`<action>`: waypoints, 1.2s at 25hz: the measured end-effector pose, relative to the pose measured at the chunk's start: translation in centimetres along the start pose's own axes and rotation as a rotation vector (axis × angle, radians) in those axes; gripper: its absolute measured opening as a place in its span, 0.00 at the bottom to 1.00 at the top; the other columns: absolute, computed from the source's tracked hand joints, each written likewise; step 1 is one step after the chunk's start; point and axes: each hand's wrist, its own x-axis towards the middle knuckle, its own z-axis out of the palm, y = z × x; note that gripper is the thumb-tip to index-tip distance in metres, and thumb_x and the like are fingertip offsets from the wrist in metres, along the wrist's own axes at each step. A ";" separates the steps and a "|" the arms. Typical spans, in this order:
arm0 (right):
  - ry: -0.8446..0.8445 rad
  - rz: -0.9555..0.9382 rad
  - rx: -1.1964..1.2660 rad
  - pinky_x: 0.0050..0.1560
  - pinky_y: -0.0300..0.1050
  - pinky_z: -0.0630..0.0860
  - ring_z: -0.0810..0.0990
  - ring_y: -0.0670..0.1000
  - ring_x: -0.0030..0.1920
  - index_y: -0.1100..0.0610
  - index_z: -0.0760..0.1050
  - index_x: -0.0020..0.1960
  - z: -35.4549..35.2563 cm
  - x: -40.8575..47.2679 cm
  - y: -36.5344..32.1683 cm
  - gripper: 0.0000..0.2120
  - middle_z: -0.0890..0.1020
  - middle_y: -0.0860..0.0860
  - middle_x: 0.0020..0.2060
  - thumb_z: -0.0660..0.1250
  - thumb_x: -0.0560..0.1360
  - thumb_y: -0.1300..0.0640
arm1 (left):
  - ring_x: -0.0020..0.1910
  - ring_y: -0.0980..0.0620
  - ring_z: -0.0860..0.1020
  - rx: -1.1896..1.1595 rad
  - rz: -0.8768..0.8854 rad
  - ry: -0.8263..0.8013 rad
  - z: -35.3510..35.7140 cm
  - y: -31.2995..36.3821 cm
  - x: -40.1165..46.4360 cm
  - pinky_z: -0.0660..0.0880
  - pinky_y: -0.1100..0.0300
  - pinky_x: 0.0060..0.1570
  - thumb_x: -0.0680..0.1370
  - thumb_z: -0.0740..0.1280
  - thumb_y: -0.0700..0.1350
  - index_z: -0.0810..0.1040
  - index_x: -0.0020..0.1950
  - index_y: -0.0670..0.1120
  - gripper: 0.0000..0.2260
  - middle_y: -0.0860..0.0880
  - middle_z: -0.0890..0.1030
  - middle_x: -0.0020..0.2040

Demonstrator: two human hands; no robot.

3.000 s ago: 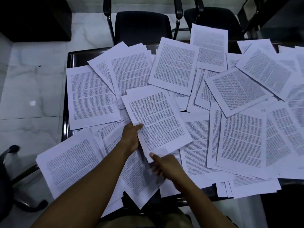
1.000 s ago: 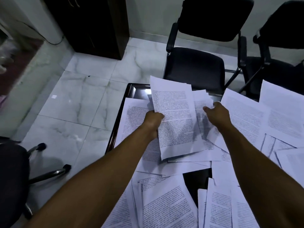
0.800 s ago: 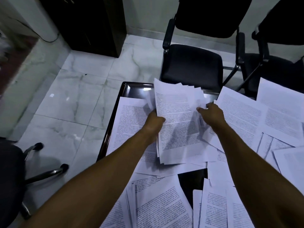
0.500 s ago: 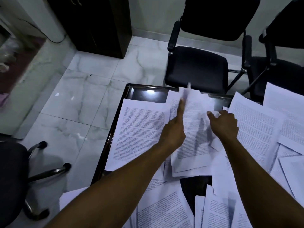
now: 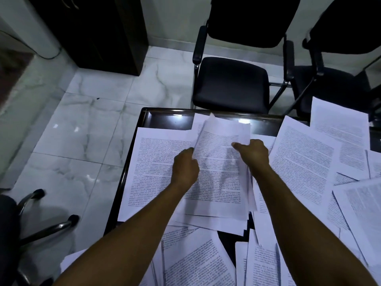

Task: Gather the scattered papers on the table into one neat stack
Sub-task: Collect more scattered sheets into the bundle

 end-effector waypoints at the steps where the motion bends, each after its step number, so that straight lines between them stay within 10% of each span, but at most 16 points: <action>1: -0.021 -0.038 0.087 0.58 0.52 0.79 0.83 0.57 0.56 0.58 0.79 0.65 -0.1 -0.5 -0.2 0.23 0.83 0.56 0.62 0.73 0.76 0.46 | 0.56 0.46 0.81 -0.081 -0.027 -0.001 -0.3 -0.2 -0.1 0.79 0.54 0.59 0.81 0.64 0.38 0.80 0.66 0.43 0.14 0.46 0.83 0.60; 6: -0.163 -0.244 0.365 0.57 0.51 0.81 0.85 0.51 0.55 0.53 0.80 0.64 -2.1 -3.2 -2.1 0.13 0.85 0.49 0.59 0.68 0.81 0.50 | 0.54 0.49 0.84 -0.582 -0.146 -0.048 -4.6 -1.2 -0.5 0.79 0.54 0.59 0.79 0.69 0.36 0.82 0.59 0.48 0.11 0.52 0.86 0.52; 10: -0.367 -0.123 0.454 0.40 0.46 0.79 0.82 0.51 0.36 0.57 0.79 0.54 0.1 -5.5 -3.8 0.06 0.86 0.56 0.46 0.72 0.78 0.58 | 0.52 0.51 0.83 -0.580 -0.198 0.019 -10.9 -4.9 -1.1 0.78 0.57 0.56 0.80 0.68 0.34 0.80 0.63 0.47 0.14 0.51 0.84 0.54; 15: -0.181 -0.207 -0.181 0.57 0.47 0.74 0.79 0.57 0.59 0.58 0.75 0.64 8.1 -9.4 -3.0 0.24 0.80 0.57 0.59 0.73 0.76 0.44 | 0.42 0.52 0.79 -0.050 -0.267 0.164 -15.5 -8.4 -1.6 0.76 0.61 0.46 0.81 0.66 0.38 0.80 0.57 0.47 0.08 0.47 0.82 0.52; 26: -0.451 -0.170 0.328 0.58 0.46 0.78 0.82 0.53 0.60 0.56 0.75 0.71 11.6 -12.9 -4.9 0.19 0.82 0.51 0.64 0.69 0.80 0.58 | 0.50 0.50 0.79 -0.187 -0.299 0.164 -14.8 -8.9 -1.9 0.75 0.63 0.43 0.80 0.69 0.42 0.74 0.65 0.47 0.14 0.50 0.80 0.57; 30: -0.436 -0.227 0.525 0.58 0.53 0.82 0.86 0.54 0.55 0.59 0.78 0.68 8.6 -13.1 -5.9 0.16 0.86 0.53 0.57 0.68 0.80 0.60 | 0.57 0.45 0.82 -0.588 -0.316 0.076 -16.2 -8.6 -1.6 0.79 0.52 0.59 0.75 0.75 0.40 0.78 0.66 0.44 0.20 0.44 0.83 0.61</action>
